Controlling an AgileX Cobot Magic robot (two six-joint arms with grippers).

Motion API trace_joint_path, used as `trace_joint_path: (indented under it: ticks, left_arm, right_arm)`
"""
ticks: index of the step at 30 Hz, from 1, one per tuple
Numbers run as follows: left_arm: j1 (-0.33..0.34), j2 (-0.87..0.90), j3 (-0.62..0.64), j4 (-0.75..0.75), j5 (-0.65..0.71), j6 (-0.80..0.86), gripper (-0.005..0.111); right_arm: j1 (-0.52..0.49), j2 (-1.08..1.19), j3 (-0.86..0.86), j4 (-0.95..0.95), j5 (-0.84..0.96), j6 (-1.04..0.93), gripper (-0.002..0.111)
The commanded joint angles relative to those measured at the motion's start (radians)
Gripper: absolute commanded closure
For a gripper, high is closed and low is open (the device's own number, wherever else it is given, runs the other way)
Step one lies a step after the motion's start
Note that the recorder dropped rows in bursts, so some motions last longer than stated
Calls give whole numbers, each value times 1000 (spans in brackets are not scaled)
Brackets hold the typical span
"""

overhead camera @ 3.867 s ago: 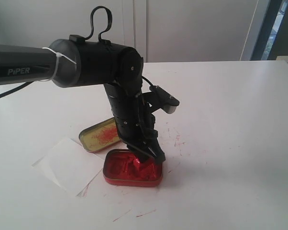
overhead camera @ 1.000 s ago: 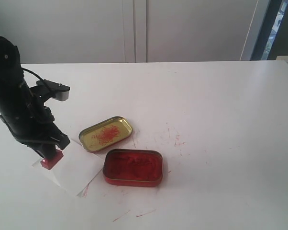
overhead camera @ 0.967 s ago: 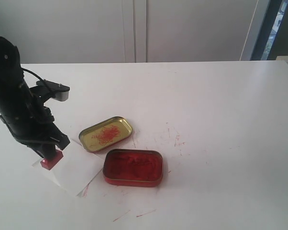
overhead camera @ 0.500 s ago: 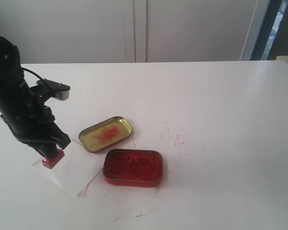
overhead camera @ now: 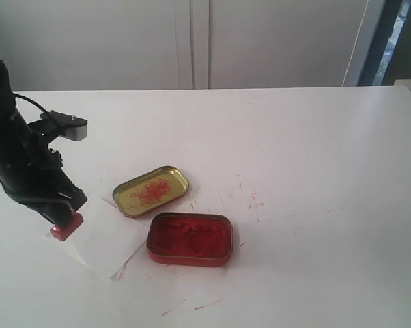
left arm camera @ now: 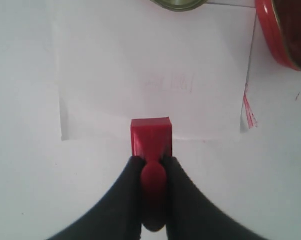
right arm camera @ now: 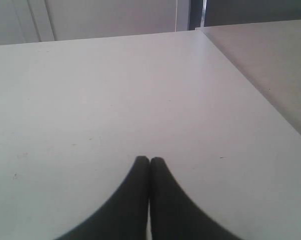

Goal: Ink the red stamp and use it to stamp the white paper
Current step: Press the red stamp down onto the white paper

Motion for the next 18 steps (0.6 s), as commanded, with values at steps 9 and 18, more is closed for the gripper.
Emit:
trace_joint_path:
  ticks: [9,18]
  left_arm:
    - [7,-87,109,-57,-104,11,107]
    - [7,-85,114,-81,-129,38,107]
  right_arm:
    - [4,-4,5,-2,-15,-1,108]
    - [4,-4,5,-2,-15,-1,108]
